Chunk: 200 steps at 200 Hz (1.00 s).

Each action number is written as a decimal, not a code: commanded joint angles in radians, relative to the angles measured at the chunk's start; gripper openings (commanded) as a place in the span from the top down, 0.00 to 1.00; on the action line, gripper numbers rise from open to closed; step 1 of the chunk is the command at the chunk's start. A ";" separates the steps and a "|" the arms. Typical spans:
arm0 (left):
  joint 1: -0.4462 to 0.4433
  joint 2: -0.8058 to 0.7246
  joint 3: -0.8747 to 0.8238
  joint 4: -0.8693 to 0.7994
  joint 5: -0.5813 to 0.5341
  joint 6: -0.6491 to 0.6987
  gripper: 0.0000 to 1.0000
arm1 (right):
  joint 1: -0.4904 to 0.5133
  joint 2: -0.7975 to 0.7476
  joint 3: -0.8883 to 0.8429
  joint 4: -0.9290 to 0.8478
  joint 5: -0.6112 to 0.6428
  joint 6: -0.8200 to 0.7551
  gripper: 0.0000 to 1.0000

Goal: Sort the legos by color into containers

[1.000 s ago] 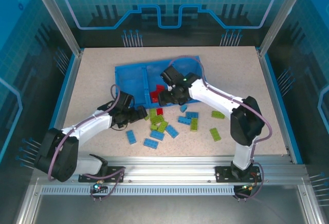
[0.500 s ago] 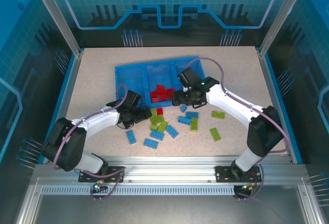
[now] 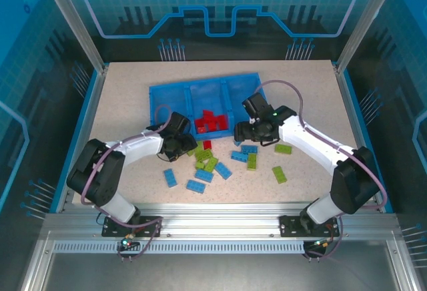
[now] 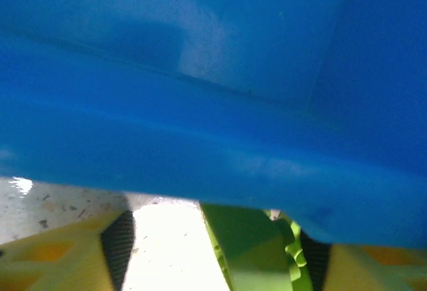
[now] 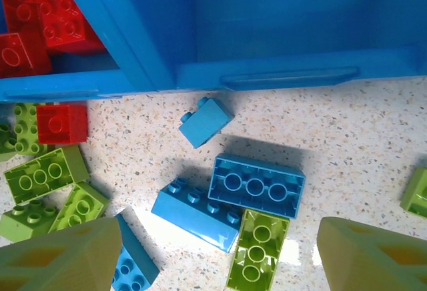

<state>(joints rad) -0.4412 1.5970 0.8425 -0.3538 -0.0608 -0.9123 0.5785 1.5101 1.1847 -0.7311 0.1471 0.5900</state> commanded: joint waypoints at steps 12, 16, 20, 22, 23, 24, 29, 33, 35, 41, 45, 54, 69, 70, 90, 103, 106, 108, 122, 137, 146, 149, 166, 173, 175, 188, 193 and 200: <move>-0.011 0.008 0.020 -0.034 -0.036 -0.014 0.46 | -0.029 -0.044 -0.037 -0.004 0.018 -0.005 0.21; -0.011 0.007 0.020 -0.036 -0.038 -0.016 0.48 | -0.032 -0.046 -0.041 -0.004 0.017 -0.004 0.21; -0.011 0.005 0.018 -0.035 -0.040 -0.016 0.50 | -0.033 -0.048 -0.044 -0.004 0.017 -0.004 0.21; -0.011 0.004 0.019 -0.037 -0.039 -0.017 0.51 | -0.034 -0.049 -0.045 -0.004 0.018 -0.003 0.21; -0.011 0.003 0.018 -0.037 -0.040 -0.018 0.52 | -0.035 -0.050 -0.046 -0.004 0.017 -0.003 0.21; -0.011 0.003 0.018 -0.037 -0.040 -0.017 0.52 | -0.035 -0.051 -0.047 -0.003 0.016 -0.003 0.21; -0.011 0.002 0.018 -0.037 -0.042 -0.017 0.54 | -0.037 -0.052 -0.051 -0.003 0.018 -0.002 0.21; -0.010 0.001 0.018 -0.037 -0.042 -0.018 0.55 | -0.039 -0.054 -0.054 -0.002 0.017 -0.002 0.21; -0.011 0.001 0.018 -0.038 -0.042 -0.019 0.55 | -0.039 -0.054 -0.055 -0.003 0.017 -0.002 0.21; -0.011 -0.001 0.019 -0.037 -0.042 -0.020 0.56 | -0.039 -0.056 -0.058 -0.004 0.017 -0.002 0.21; -0.010 -0.001 0.019 -0.038 -0.043 -0.021 0.57 | -0.039 -0.058 -0.061 -0.004 0.018 -0.002 0.21; -0.011 -0.005 0.023 -0.038 -0.044 -0.023 0.59 | -0.040 -0.060 -0.067 -0.006 0.019 -0.002 0.21; -0.011 -0.012 0.025 -0.042 -0.048 -0.025 0.62 | -0.040 -0.063 -0.077 -0.010 0.026 0.000 0.21; -0.010 -0.012 0.025 -0.042 -0.049 -0.026 0.62 | -0.041 -0.063 -0.078 -0.010 0.026 0.000 0.21; -0.011 -0.026 0.026 -0.044 -0.054 -0.025 0.66 | -0.040 -0.071 -0.094 -0.010 0.029 0.007 0.21; -0.011 -0.034 0.027 -0.046 -0.056 -0.024 0.67 | -0.041 -0.078 -0.103 -0.008 0.031 0.010 0.21; -0.010 -0.036 0.026 -0.047 -0.056 -0.024 0.67 | -0.042 -0.080 -0.106 -0.008 0.032 0.010 0.21; -0.010 -0.037 0.026 -0.048 -0.056 -0.024 0.67 | -0.042 -0.080 -0.107 -0.008 0.031 0.011 0.21; -0.011 -0.048 0.026 -0.052 -0.056 -0.024 0.67 | -0.043 -0.087 -0.117 -0.007 0.033 0.013 0.21; -0.011 -0.058 0.026 -0.057 -0.061 -0.023 0.67 | -0.043 -0.093 -0.122 -0.007 0.034 0.014 0.21; -0.011 -0.066 0.026 -0.062 -0.063 -0.024 0.67 | -0.042 -0.095 -0.125 -0.006 0.036 0.016 0.21; -0.011 -0.069 0.024 -0.062 -0.065 -0.024 0.67 | -0.043 -0.096 -0.126 -0.006 0.036 0.016 0.21; -0.012 -0.089 0.025 -0.072 -0.068 -0.024 0.67 | -0.044 -0.098 -0.128 -0.006 0.033 0.017 0.21; -0.011 -0.101 0.026 -0.080 -0.069 -0.025 0.67 | -0.044 -0.099 -0.128 -0.006 0.033 0.018 0.21; -0.012 -0.104 0.027 -0.082 -0.068 -0.025 0.67 | -0.045 -0.099 -0.127 -0.005 0.032 0.018 0.21; -0.012 -0.134 0.029 -0.100 -0.073 -0.025 0.67 | -0.044 -0.102 -0.127 -0.003 0.030 0.019 0.21; -0.011 -0.147 0.030 -0.109 -0.077 -0.024 0.67 | -0.044 -0.102 -0.129 -0.002 0.030 0.020 0.21; -0.013 -0.168 0.033 -0.124 -0.085 -0.022 0.67 | -0.045 -0.101 -0.129 0.000 0.028 0.021 0.21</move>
<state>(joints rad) -0.4480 1.5043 0.8467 -0.4099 -0.1108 -0.9226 0.5488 1.4326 1.0653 -0.7315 0.1650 0.5941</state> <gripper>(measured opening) 0.334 0.788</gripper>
